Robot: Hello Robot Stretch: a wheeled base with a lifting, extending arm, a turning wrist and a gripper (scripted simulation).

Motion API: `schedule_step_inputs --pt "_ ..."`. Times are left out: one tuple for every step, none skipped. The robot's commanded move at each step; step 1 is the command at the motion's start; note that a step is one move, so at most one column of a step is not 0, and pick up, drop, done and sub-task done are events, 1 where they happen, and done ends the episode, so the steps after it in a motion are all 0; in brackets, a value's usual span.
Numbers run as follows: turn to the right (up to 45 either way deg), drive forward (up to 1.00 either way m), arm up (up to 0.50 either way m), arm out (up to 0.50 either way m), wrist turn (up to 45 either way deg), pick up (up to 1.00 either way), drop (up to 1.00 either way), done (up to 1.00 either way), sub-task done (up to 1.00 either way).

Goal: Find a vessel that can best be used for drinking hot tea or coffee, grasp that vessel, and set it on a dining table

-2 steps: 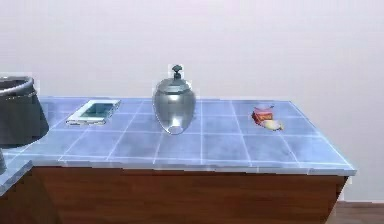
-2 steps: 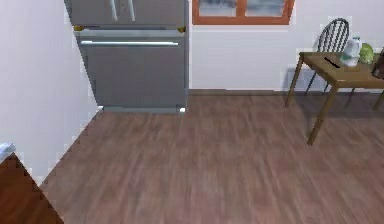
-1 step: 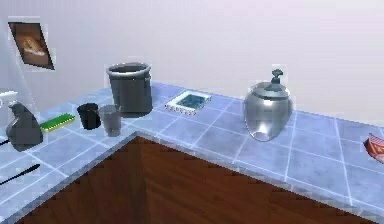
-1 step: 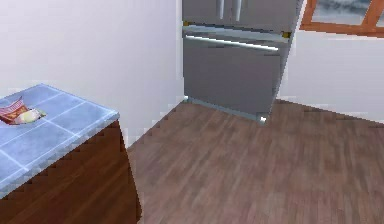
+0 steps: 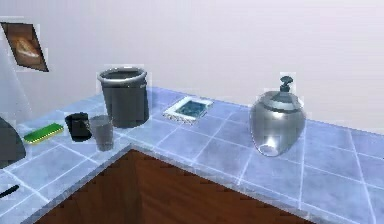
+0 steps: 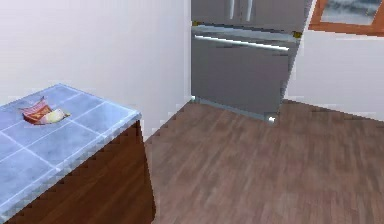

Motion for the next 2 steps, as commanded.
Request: schedule_step_inputs --pt "-45.0 0.0 0.0 0.0 0.0 0.0 0.0 0.0 0.0" --pt "-45.0 0.0 0.0 0.0 0.0 0.0 0.0 0.0 0.0"
